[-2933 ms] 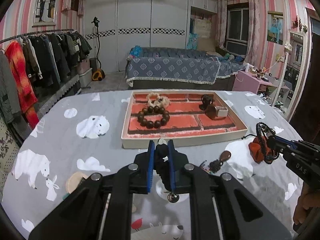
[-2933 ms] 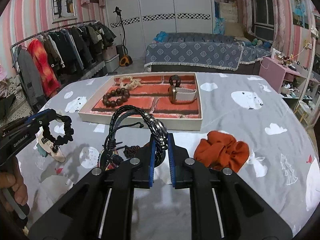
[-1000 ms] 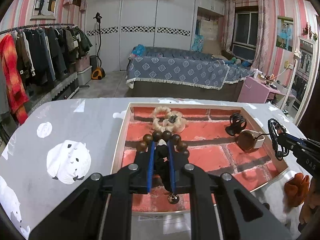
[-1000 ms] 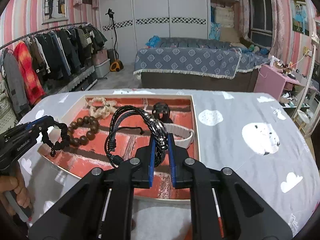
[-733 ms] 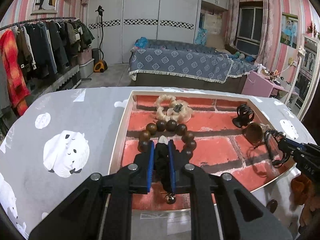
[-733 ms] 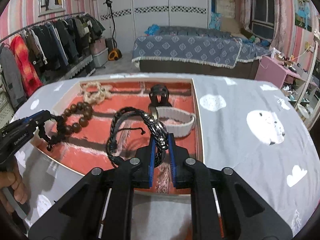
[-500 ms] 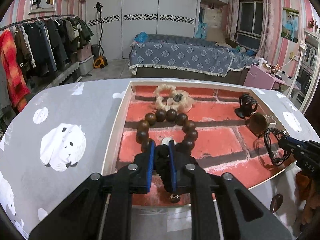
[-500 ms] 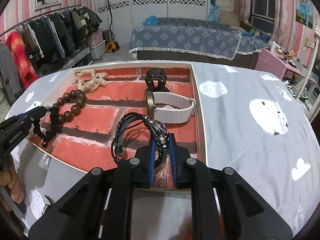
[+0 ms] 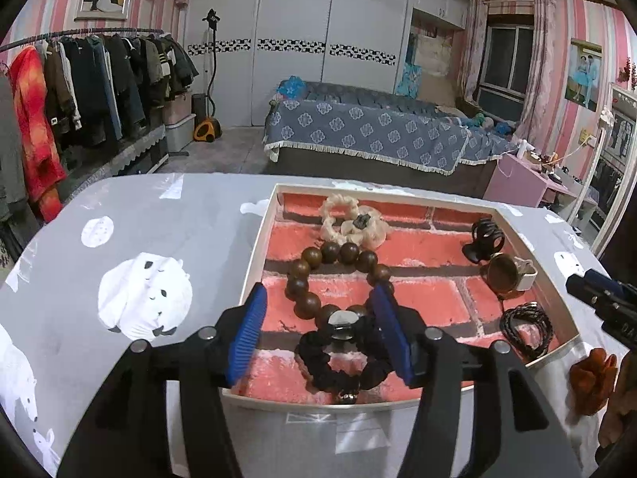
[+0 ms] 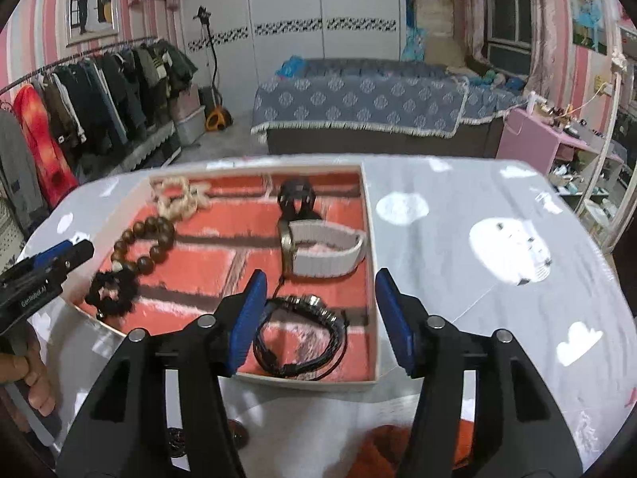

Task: Organize jewelry
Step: 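Withdraw both open tools from the tray toward the remaining accessories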

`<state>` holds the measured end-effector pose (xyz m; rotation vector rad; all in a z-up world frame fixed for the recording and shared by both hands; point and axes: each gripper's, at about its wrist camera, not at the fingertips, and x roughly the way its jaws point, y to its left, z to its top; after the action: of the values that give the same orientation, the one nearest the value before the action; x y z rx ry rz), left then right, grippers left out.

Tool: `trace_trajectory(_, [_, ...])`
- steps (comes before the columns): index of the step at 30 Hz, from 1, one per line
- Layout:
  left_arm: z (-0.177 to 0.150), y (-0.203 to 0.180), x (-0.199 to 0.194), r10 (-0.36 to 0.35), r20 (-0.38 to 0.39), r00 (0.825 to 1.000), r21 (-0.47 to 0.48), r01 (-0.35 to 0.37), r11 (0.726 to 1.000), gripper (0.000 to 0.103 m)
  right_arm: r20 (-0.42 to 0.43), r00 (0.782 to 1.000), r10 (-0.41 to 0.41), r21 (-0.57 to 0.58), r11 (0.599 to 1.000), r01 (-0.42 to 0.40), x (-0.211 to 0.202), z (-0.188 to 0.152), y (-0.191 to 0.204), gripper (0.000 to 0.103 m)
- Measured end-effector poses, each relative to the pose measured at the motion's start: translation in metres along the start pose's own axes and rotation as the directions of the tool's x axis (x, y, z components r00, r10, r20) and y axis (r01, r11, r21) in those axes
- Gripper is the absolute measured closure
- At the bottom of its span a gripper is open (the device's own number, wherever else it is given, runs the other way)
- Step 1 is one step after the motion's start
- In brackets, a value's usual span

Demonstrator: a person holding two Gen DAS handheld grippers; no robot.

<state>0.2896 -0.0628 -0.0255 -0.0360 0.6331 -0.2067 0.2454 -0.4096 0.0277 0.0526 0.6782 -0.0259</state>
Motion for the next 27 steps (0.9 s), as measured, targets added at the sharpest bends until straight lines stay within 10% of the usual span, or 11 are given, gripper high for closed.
trace_trajectory(15, [-0.002, 0.052, -0.157, 0.135, 0.169, 0.976, -0.015, -0.135, 0.991, 0.037, 0.134, 0.990, -0.038, 0.010, 0.999, 0.037, -0.113, -0.015, -0.030, 0.032])
trace_trajectory(27, [-0.127, 0.082, -0.171, 0.159, -0.067, 0.985, -0.073, -0.164, 0.984, 0.033, 0.020, 0.999, -0.044, 0.056, 0.997, 0.043, -0.155, -0.127, -0.048, 0.026])
